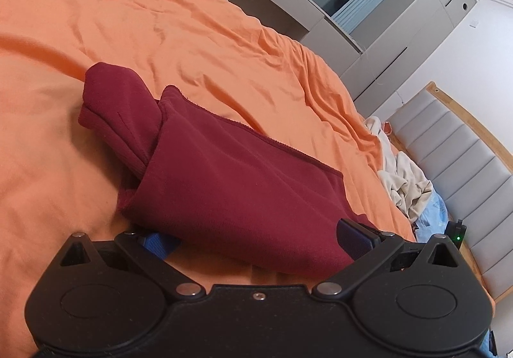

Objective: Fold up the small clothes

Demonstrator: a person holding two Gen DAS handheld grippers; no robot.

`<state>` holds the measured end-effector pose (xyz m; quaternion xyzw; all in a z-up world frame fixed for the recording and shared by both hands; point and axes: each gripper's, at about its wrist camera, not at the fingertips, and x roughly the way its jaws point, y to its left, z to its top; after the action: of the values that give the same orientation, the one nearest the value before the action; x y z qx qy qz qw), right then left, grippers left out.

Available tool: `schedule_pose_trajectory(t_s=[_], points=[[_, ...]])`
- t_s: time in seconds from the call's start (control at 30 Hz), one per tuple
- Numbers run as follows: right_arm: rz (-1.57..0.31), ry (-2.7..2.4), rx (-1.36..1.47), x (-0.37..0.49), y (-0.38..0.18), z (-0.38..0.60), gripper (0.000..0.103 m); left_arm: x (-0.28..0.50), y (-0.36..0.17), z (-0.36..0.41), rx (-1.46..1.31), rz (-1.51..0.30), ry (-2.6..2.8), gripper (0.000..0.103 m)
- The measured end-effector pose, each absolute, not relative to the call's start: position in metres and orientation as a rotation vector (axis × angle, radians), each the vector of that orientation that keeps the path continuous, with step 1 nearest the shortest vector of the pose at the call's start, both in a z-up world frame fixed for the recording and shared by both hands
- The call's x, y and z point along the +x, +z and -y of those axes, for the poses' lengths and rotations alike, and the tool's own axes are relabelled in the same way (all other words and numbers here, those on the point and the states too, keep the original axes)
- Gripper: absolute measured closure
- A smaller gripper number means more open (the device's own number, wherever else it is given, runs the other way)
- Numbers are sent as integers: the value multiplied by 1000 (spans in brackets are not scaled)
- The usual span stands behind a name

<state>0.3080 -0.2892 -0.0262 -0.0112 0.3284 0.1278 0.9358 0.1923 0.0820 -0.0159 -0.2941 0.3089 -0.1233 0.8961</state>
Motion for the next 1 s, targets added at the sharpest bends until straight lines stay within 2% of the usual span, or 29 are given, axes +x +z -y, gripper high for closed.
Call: schedule_pose_trajectory(t_s=[0.13,0.23,0.27,0.3,0.37,0.43,0.53,0.6,0.67,1.0], points=[[-670,254,-38,307,-26,286,95,193,-16,-81,-596,-644,-256,1],[-665,248,-60,305,-24,284,89,192,-16,-82,-592,-644,-257,1],[-663,248,-68,304,-23,283,81,192,-16,-82,-597,-643,-257,1],[-658,245,-80,304,-22,283,68,192,-16,-82,-604,-640,-256,1],[-646,239,-94,301,-19,283,52,190,-16,-85,-633,-625,-249,1],[-633,238,-100,298,-15,282,45,188,-15,-89,-673,-601,-239,1],[-600,231,-99,290,-5,278,25,184,-15,-99,-732,-569,-221,1],[-567,244,-95,282,3,271,3,181,-14,-104,-769,-545,-203,1],[-528,278,-112,273,10,257,0,181,-15,-108,-795,-540,-197,1],[-473,352,-194,263,6,171,0,182,-14,-108,-782,-548,-179,1]])
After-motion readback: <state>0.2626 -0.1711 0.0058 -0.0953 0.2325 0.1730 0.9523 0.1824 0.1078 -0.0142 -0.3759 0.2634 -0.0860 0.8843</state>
